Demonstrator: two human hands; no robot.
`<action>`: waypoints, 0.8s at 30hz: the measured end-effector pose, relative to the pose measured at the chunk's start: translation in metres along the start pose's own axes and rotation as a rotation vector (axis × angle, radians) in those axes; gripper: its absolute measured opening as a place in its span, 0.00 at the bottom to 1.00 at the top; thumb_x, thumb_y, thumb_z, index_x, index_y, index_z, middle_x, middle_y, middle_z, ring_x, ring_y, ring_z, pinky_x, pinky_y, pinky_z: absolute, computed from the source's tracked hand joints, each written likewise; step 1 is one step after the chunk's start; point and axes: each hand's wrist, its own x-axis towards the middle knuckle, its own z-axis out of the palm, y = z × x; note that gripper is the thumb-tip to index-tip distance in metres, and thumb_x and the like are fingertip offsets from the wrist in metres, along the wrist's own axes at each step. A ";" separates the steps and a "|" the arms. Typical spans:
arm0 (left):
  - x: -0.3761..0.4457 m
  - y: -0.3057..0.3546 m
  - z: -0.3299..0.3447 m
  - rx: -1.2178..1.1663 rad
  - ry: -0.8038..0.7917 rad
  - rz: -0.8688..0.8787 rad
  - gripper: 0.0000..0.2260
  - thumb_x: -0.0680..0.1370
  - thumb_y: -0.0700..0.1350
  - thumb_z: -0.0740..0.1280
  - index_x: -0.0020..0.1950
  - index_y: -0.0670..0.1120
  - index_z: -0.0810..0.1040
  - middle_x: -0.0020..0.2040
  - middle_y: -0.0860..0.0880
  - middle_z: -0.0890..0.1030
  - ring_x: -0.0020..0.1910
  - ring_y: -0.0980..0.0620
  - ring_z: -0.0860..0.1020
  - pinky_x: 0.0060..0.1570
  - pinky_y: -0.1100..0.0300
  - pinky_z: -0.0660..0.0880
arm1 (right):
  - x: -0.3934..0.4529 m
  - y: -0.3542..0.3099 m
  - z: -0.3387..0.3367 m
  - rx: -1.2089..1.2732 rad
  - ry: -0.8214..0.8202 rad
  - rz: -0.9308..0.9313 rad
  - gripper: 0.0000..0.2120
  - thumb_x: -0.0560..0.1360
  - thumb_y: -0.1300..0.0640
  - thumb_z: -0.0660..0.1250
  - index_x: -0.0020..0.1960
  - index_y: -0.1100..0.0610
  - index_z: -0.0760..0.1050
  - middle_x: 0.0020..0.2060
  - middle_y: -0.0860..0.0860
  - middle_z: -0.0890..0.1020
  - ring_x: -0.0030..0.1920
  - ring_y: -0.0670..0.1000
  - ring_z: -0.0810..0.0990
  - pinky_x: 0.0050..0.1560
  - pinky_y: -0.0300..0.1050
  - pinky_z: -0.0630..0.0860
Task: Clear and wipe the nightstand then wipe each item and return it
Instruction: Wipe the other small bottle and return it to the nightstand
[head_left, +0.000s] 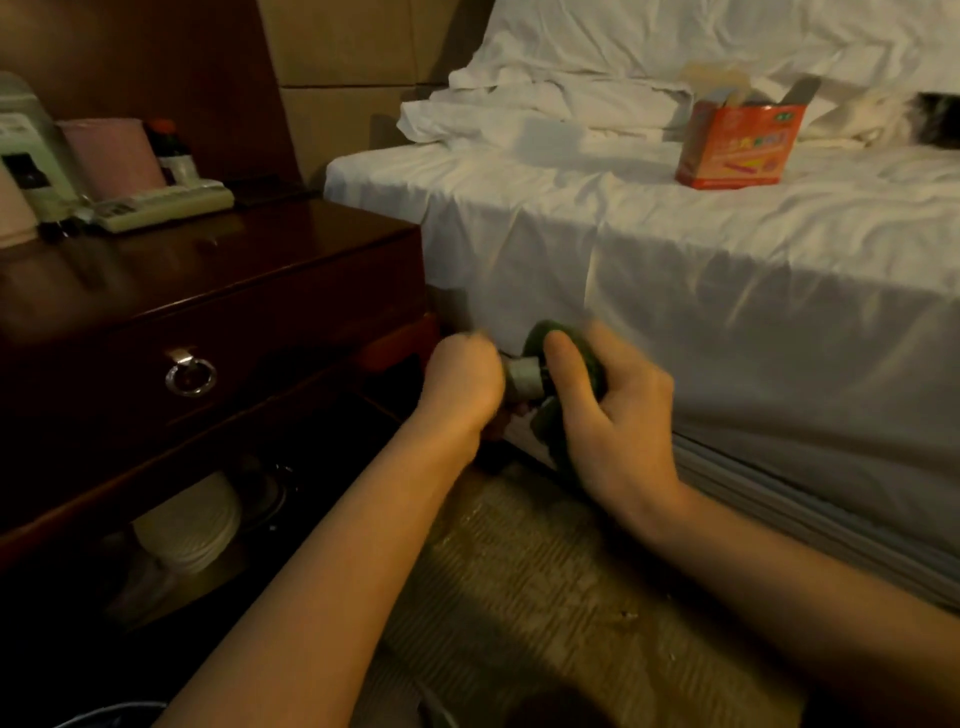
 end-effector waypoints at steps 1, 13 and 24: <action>-0.003 -0.005 0.001 -0.157 -0.098 -0.107 0.16 0.81 0.43 0.52 0.38 0.43 0.75 0.29 0.43 0.77 0.25 0.49 0.73 0.24 0.64 0.65 | 0.003 -0.002 -0.003 -0.038 0.000 -0.078 0.15 0.78 0.50 0.60 0.38 0.57 0.74 0.30 0.47 0.73 0.33 0.45 0.74 0.35 0.41 0.68; -0.014 0.004 0.018 0.675 0.179 1.066 0.21 0.82 0.46 0.50 0.76 0.45 0.58 0.26 0.52 0.70 0.21 0.55 0.64 0.21 0.61 0.57 | 0.021 0.005 -0.033 0.235 -0.241 0.873 0.14 0.76 0.53 0.62 0.37 0.62 0.76 0.30 0.57 0.76 0.32 0.54 0.75 0.34 0.45 0.70; -0.031 0.000 0.012 0.403 0.274 0.769 0.16 0.83 0.44 0.52 0.69 0.45 0.71 0.38 0.51 0.77 0.35 0.54 0.76 0.33 0.68 0.70 | 0.009 -0.006 -0.029 0.189 -0.078 0.415 0.18 0.77 0.54 0.61 0.37 0.68 0.72 0.27 0.58 0.72 0.29 0.53 0.70 0.32 0.52 0.71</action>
